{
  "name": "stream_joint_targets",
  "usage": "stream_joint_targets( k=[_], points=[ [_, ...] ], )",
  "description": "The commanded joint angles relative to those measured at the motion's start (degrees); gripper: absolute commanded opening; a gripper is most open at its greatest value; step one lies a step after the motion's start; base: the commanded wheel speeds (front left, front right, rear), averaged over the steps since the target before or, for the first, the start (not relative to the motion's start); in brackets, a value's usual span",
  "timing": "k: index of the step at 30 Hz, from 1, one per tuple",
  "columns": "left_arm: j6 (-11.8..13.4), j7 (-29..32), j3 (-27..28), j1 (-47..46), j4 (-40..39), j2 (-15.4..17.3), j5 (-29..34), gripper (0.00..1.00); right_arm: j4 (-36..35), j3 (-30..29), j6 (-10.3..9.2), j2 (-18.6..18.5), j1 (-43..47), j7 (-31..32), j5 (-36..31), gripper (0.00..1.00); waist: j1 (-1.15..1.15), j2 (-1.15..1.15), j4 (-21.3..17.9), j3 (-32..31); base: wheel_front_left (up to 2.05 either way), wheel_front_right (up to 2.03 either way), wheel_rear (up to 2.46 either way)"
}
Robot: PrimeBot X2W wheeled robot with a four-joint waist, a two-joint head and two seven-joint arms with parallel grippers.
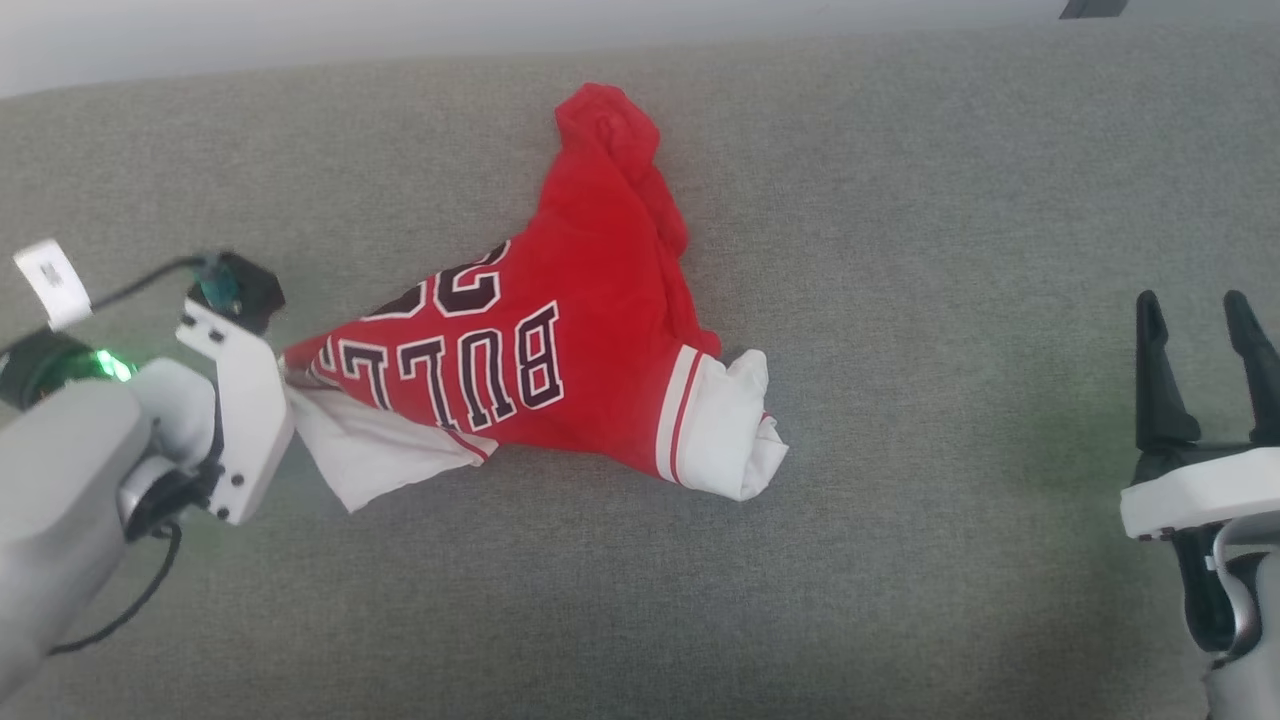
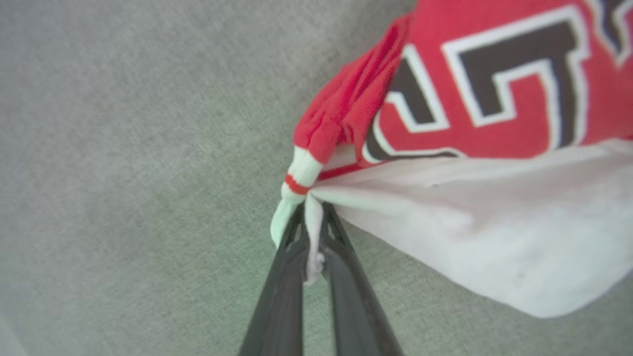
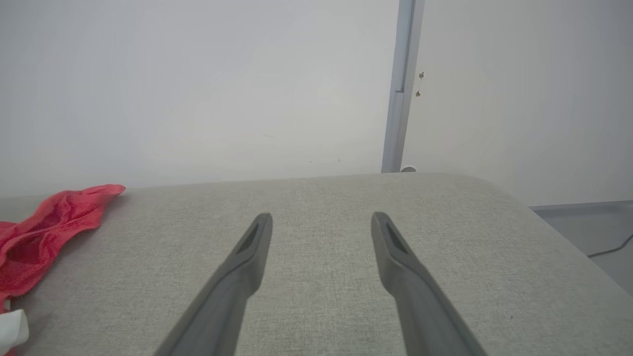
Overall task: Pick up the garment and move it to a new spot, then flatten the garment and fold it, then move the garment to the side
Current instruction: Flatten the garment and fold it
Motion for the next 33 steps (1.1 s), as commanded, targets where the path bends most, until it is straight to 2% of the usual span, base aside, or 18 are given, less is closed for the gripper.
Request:
stream_joint_targets(
  k=[1,4,5,6,7,8,15,20,23,27,28,30,33],
  points=[
    [0.3,-0.7,-0.3,1.0,0.4,-0.2,0.7,0.0,0.0,0.1,0.0,-0.3,0.5,-0.2,0.2,1.0,0.0,0.0,-0.2,0.2,0.0,0.0,0.0],
    [1.1,-2.3,0.5,2.6,1.7,-1.6,-0.8,0.0,0.3,0.1,0.0,-1.0,0.9,-0.2,0.2,1.0,0.0,0.0,-0.2,0.1,0.0,0.0,0.0],
    [1.2,-3.1,0.5,3.1,2.1,-2.1,-0.9,0.15,0.4,0.2,0.0,-1.4,1.0,-0.2,0.1,1.0,0.0,0.0,-0.1,0.0,0.0,0.0,0.0],
    [1.4,-4.1,0.7,3.4,2.5,-2.5,-0.9,0.4,0.4,0.3,0.0,-1.7,1.0,-0.2,0.0,1.0,0.0,0.0,0.1,-0.2,0.0,0.0,0.0],
    [1.5,-5.4,1.0,3.8,2.9,-2.9,-1.1,0.74,0.5,0.6,0.0,-2.0,1.0,-0.2,0.0,1.0,0.0,0.0,0.3,-0.4,0.0,0.0,0.0],
    [1.7,-6.8,1.4,4.2,3.2,-3.3,-1.3,1.0,0.6,1.0,0.0,-2.4,1.0,-0.2,0.0,1.0,0.0,0.0,0.6,-0.8,0.0,0.0,0.0],
    [5.8,-21.3,5.7,8.7,1.9,-4.9,-2.7,1.0,2.0,9.1,0.0,-7.2,2.1,1.7,1.4,1.0,0.0,0.0,4.8,-4.0,0.0,0.0,0.0],
    [10.6,-32.5,9.3,14.3,-2.3,-7.3,-4.0,1.0,-0.7,19.8,-0.01,-13.4,1.9,8.7,3.7,1.0,0.0,0.0,8.5,-6.1,0.0,0.0,0.0],
    [14.5,-39.1,11.3,19.2,-5.2,-9.6,-4.6,1.0,-4.1,27.1,0.0,-17.7,1.1,14.2,6.4,1.0,0.0,0.0,10.6,-7.1,0.0,0.0,0.0],
    [19.7,-41.7,16.7,25.4,-10.7,-13.1,-1.5,1.0,-10.3,37.0,-0.01,-25.0,-0.7,22.2,11.3,1.0,0.0,0.0,13.5,-7.8,0.0,0.0,0.0],
    [19.7,-41.7,16.7,25.4,-10.7,-13.1,-1.5,1.0,-10.3,37.0,-0.01,-25.0,-0.7,22.2,11.3,1.0,0.0,0.0,13.5,-7.8,0.0,0.0,0.0],
    [22.1,-41.7,22.5,29.8,-14.9,-15.5,2.7,1.0,-13.4,41.2,-0.01,-28.4,-2.2,25.7,13.8,1.0,0.0,0.0,15.0,-7.9,0.0,0.0,0.0],
    [24.2,-41.7,28.5,36.5,-20.1,-18.7,10.6,1.0,-17.7,47.5,-0.01,-33.0,-5.8,30.4,17.1,1.0,0.0,0.0,17.0,-8.0,0.0,0.0,0.0]
  ],
)
